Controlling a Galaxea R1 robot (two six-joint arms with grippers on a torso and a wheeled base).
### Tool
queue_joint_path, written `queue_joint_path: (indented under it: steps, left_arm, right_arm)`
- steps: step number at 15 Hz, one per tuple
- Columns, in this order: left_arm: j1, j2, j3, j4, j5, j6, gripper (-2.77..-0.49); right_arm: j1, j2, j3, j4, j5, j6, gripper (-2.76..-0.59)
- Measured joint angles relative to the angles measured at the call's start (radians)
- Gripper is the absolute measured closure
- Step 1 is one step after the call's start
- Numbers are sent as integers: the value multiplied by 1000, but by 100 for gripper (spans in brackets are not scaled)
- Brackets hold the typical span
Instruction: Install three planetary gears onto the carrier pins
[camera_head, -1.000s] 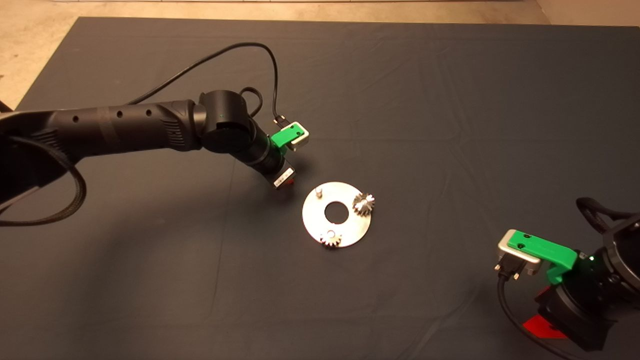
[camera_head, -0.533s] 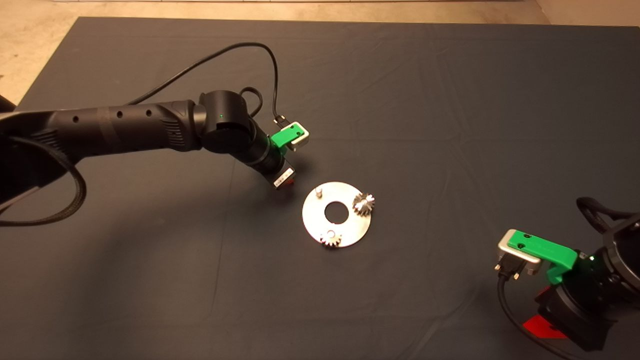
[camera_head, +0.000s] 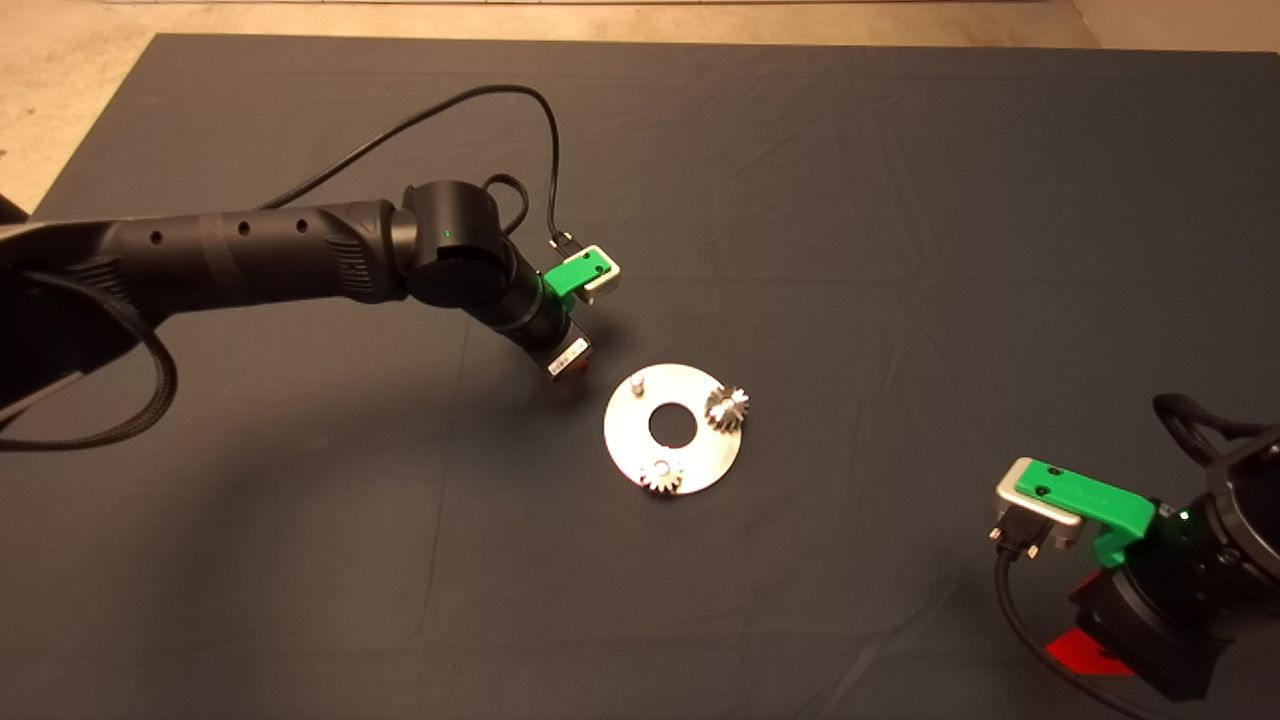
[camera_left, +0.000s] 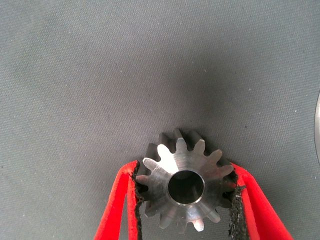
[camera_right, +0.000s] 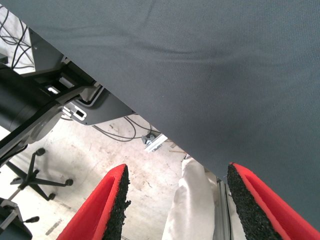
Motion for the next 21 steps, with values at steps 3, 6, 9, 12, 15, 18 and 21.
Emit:
queue_joint_path:
  steps: [3,6,9,12,15,18,21]
  left_arm:
    - [-19,3,7,-7,79,1,-71]
    - [-66,0,7,-5,125,3,-71]
    - [-71,3,18,-6,172,3,-71]
    - [-89,32,73,-8,227,-3,-71]
    - [-125,109,84,-8,224,-53,-70]
    - [-131,162,84,-9,226,-94,-71]
    - [-136,178,84,-9,258,-95,-71]
  right_arm:
    - [1,0,0,0,0,2,-144]
    - [1,3,0,0,0,6,-144]
    - [1,3,0,0,0,15,-144]
    - [1,2,0,0,0,21,-144]
    - [0,-21,0,0,2,31,-144]
    - [1,-62,0,0,-3,41,-144]
    - [1,-76,0,0,-1,44,-144]
